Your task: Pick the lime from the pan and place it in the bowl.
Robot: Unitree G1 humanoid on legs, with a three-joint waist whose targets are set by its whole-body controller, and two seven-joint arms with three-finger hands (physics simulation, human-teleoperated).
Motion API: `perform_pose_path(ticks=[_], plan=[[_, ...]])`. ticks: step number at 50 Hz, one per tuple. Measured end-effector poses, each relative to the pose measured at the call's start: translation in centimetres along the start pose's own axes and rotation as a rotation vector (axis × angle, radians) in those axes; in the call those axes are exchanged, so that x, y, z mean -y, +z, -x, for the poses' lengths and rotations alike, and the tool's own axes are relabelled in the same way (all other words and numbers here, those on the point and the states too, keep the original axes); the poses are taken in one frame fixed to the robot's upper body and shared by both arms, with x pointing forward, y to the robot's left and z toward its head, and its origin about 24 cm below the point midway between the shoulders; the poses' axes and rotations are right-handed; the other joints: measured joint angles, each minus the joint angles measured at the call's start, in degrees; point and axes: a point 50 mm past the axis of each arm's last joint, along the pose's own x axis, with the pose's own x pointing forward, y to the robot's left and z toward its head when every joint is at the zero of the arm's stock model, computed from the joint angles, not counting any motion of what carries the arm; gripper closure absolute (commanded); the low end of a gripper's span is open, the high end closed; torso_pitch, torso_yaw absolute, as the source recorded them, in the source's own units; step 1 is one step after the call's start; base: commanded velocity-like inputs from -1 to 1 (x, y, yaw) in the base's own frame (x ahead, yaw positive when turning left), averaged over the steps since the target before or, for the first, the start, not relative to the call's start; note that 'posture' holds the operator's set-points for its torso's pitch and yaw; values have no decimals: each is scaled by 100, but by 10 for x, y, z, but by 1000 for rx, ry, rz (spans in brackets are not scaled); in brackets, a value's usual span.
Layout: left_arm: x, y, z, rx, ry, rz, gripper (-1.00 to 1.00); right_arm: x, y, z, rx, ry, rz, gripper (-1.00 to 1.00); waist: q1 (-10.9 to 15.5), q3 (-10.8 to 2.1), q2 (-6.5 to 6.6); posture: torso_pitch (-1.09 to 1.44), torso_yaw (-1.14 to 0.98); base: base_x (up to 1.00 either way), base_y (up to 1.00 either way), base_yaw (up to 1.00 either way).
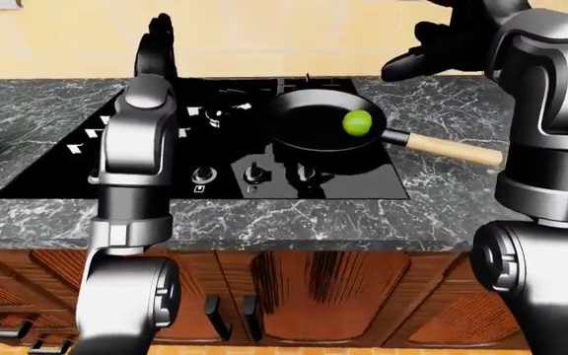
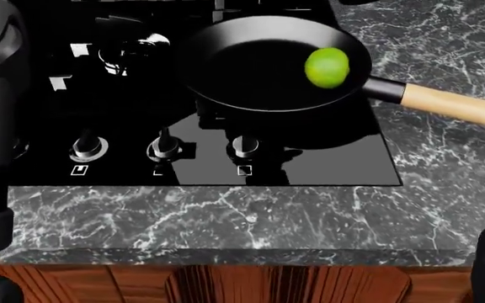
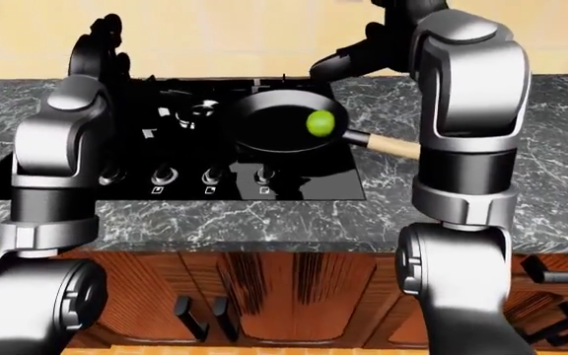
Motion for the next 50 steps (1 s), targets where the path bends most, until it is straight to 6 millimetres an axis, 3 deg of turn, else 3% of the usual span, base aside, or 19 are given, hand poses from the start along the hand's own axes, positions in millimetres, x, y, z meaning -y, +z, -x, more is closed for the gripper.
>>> perform_pose_path(ticks=[2, 4, 8, 13, 16, 20, 24, 29, 35, 37, 39, 44, 46, 50], plan=[[0, 4, 1, 16, 2, 1, -100, 1, 3, 2, 17, -2, 1, -100, -34, -13, -66, 0, 0, 17, 0, 0], [1, 11, 2, 45, -2, 2, -100, 4, 5, 5, 34, -15, 3, -100, -67, -38, -256, 0, 0, 19, 0, 0], [10, 8, 3, 41, -35, -3, -100, 9, -1, 5, 12, -39, -6, -100, -68, -63, -246, 0, 0, 21, 0, 0], [4, 8, 1, 25, -20, 2, -100, 5, 4, 5, 26, -21, 4, -100, -6, 12, -70, 0, 0, 18, 0, 0], [1, 18, 2, 58, -8, 2, -100, 7, 9, 7, 41, -17, -13, -100, -72, 134, -23, 0, 0, 0, 0, 0], [1, 15, 0, 40, -13, -1, -100, 5, 4, 4, 15, -8, -20, -100, -170, 127, 225, 0, 0, 0, 0, 0], [-2, 3, -2, -11, -6, -5, -100, -1, -2, -1, -19, 22, -12, -100, -128, 126, 67, 0, 0, 0, 0, 0], [-7, 2, -3, -12, 11, -5, -100, -1, 2, -3, -29, 28, 9, -100, -48, 46, -24, 0, 0, 9, 0, 0], [-7, 11, -1, 19, 20, -5, -100, -4, 6, 0, -6, 44, 28, -100, 4, -72, 15, 0, 0, 22, 0, 0], [-7, 20, 0, 57, 18, -4, -100, 0, 10, 2, 11, 30, 28, -100, -8, -109, -60, 0, 0, 14, 0, 0], [-5, 29, 2, 85, 12, -4, -100, 2, 10, 3, 16, 18, 26, -100, -11, -115, -239, 0, 0, 15, 0, 0], [8, 17, 2, 41, -38, -11, -100, 5, -5, 0, -43, 6, 5, -100, -74, -31, -189, 0, 0, 15, 0, 0], [6, 14, 1, 18, -37, -9, -100, 4, -5, 0, -46, 9, 4, -100, -50, -5, -106, 0, 0, 7, 0, 0], [-2, 27, 2, 58, -12, -5, -100, 5, 5, 4, 2, 9, 1, -100, -108, 148, 30, 0, 0, 0, 0, 0]])
